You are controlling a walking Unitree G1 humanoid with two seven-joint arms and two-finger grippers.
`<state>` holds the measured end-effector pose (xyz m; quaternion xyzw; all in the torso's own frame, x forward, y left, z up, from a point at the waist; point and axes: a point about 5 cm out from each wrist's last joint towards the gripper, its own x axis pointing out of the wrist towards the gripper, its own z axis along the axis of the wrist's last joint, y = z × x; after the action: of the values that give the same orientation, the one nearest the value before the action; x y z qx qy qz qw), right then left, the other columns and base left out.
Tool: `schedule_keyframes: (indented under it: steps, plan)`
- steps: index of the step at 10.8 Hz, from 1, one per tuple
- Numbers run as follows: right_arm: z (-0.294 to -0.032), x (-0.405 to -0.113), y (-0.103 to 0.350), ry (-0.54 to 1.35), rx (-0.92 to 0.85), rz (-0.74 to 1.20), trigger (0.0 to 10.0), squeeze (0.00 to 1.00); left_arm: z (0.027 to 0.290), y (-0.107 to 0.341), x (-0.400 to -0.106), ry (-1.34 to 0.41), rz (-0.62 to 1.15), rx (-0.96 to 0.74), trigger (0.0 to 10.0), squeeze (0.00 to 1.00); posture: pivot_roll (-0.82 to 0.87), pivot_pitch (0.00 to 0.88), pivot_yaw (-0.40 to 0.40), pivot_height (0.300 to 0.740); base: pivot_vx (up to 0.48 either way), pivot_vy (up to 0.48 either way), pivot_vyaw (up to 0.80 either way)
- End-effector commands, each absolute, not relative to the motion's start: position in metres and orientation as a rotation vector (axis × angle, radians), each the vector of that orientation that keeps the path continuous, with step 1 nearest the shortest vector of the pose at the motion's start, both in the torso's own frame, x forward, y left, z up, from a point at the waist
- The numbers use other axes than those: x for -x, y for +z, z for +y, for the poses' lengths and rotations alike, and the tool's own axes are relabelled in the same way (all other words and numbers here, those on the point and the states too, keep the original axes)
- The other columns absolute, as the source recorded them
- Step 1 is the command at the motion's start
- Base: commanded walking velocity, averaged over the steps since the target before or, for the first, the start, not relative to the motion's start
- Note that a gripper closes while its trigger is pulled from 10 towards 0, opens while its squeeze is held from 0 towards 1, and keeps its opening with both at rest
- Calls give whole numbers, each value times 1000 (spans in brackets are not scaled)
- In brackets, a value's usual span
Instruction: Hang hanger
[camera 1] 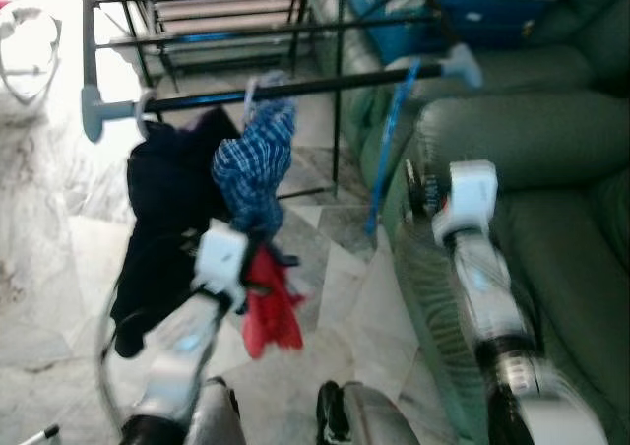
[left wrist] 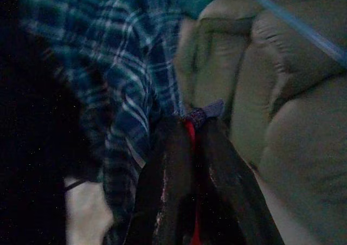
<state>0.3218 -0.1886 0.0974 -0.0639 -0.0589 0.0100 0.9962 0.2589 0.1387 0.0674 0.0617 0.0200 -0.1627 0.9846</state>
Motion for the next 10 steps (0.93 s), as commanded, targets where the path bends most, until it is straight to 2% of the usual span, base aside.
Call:
schedule_keyframes:
  steps: [1, 3, 4, 5, 7, 9, 10]
  plan:
    - [-198, -318, 105, -7, 149, -146, 10000, 0, 141, 71, -256, -311, 29, -140, 10000, 0, -12, 153, -53, 740, 0, 0, 0]
    - [-228, -283, 107, -44, 219, -112, 10000, 0, 154, 88, -242, -314, -2, -169, 10000, 0, -39, 163, -35, 740, 0, 0, 0]
    - [-229, -277, 111, -30, 244, -118, 10000, 0, 156, 90, -240, -305, -9, -179, 10000, 0, -41, 167, -32, 740, 0, 0, 0]
    - [-229, -268, 116, -58, 292, -134, 10000, 0, 164, 90, -237, -192, -39, -211, 10000, 0, -41, 136, -27, 740, 0, 0, 0]
    - [-211, -261, 103, -104, 201, -110, 10000, 0, 166, 78, -228, -120, 6, -209, 10000, 0, -18, 92, -15, 740, 0, 0, 0]
    - [-185, -259, 93, -118, 172, -131, 10000, 0, 170, 85, -247, -104, -36, -244, 10000, 0, -31, 62, 42, 740, 0, 0, 0]
    - [-186, -261, 90, -139, 152, -125, 10000, 0, 169, 89, -255, -118, -53, -254, 10000, 0, -38, 52, 54, 740, 0, 0, 0]
